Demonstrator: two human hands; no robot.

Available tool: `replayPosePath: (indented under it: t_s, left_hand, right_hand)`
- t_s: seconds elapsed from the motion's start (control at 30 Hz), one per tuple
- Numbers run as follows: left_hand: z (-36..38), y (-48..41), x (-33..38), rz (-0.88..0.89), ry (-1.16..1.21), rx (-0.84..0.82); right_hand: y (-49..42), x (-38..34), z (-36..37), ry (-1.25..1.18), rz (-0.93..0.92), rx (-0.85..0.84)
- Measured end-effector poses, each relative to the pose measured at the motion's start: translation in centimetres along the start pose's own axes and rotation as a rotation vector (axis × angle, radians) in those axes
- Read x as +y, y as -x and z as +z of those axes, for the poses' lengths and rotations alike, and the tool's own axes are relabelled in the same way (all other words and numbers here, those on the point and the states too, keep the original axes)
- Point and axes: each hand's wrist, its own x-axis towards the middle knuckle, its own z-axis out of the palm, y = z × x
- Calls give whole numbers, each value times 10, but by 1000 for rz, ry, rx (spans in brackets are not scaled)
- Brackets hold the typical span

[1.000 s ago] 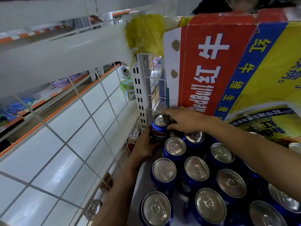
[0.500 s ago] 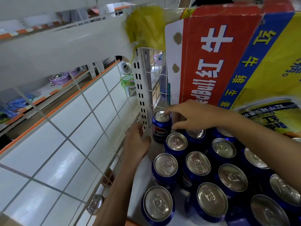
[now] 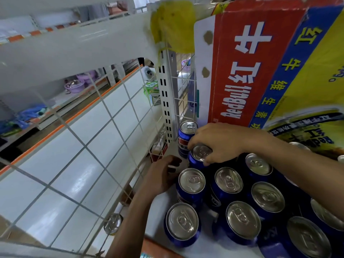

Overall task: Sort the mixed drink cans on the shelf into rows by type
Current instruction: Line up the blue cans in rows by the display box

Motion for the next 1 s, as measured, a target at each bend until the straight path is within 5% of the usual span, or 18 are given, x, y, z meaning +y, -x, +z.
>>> replayPosePath:
  t_s: [0.33, 0.63, 1.0]
  left_hand:
    - [-3, 8, 6, -29, 96, 45]
    - [7, 4, 4, -116, 183, 137]
    - [8, 6, -1, -66, 198, 139]
  right_hand:
    - [-28, -7, 6, -154, 34, 172]
    - [-42, -15, 17, -7, 162, 267]
    - [-28, 7, 9, -201, 22, 119]
